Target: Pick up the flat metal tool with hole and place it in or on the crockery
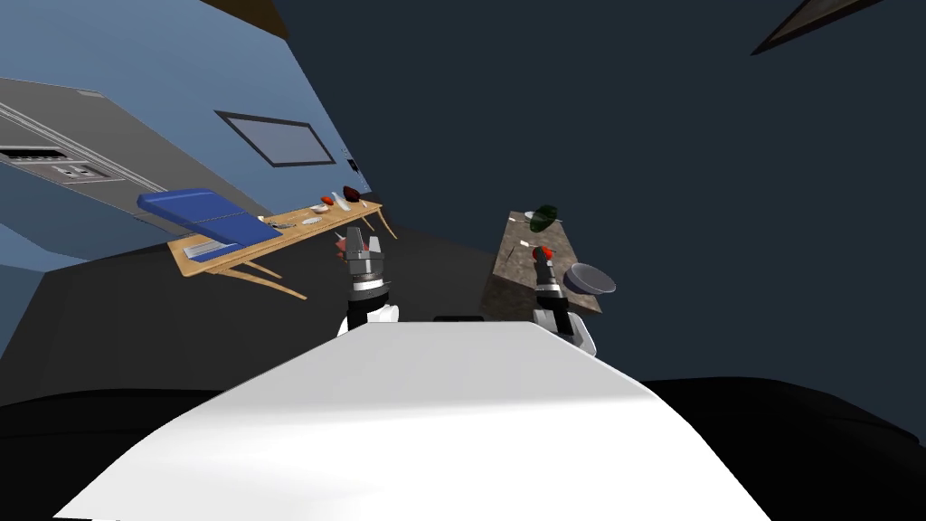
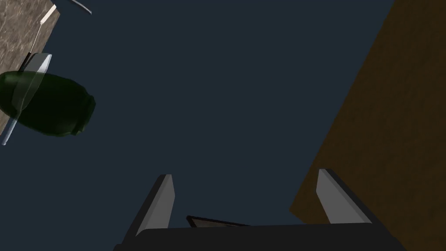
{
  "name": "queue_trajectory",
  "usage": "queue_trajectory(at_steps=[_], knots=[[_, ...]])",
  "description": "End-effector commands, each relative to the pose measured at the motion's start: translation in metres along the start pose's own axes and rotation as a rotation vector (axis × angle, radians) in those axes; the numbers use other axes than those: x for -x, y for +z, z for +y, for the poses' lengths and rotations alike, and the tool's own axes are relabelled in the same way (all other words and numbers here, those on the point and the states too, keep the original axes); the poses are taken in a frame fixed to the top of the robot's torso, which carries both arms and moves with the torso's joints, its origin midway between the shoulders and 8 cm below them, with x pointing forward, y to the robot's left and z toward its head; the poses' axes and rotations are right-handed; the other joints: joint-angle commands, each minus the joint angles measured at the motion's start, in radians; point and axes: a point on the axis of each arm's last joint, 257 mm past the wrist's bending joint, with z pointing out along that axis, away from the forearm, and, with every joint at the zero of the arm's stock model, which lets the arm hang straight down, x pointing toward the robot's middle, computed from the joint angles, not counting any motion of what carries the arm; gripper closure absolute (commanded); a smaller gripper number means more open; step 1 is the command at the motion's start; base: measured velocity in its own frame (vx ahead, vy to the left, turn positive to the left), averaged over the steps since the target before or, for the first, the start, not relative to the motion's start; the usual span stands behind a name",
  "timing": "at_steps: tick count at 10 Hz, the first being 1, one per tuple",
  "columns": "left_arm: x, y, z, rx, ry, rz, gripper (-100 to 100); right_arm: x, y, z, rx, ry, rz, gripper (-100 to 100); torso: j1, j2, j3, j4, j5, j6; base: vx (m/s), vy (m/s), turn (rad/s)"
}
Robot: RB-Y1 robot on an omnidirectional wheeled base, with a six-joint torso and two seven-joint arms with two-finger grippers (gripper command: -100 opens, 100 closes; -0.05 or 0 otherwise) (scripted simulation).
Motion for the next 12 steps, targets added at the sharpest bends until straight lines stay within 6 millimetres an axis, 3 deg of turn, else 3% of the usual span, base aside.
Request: queue_trajectory(at_steps=[1,7,12], knots=[[0.0,0.0,0.0,0.0,0.0,0.0,0,0.002,-0.008,-0.031,-0.078,-0.081,0.028,-100,0.0,0.0,0.0,0.0,0.0,0.0,0.042,0.085,-0.001],[0.0,0.0,0.0,0.0,0.0,0.0,0,0.012,-0.039,-0.135,-0.312,-0.31,0.121,-100,0.0,0.001,0.0,0.0,0.0,0.0,0.022,0.086,0.005],[0.0,0.0,0.0,0.0,0.0,0.0,0,0.021,-0.051,-0.189,-0.431,-0.429,0.188,-100,-0.001,0.001,0.001,0.0,0.0,0.0,0.022,0.073,0.009]])
